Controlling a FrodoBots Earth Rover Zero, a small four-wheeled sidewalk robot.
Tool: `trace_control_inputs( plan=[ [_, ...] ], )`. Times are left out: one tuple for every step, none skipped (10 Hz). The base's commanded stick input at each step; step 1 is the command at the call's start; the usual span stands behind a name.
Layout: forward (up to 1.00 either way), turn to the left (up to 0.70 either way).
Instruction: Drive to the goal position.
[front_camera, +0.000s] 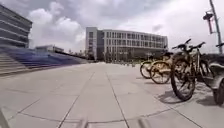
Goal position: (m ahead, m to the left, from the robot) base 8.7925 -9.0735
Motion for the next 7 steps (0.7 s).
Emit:
trace_control_inputs(
  plan=[
    [0.7,0.0],
    [0.7,0.0],
    [0.7,0.0],
    [0.7,0.0],
    [0.7,0.0],
    [0.7,0.0],
    [0.7,0.0]
  ],
)
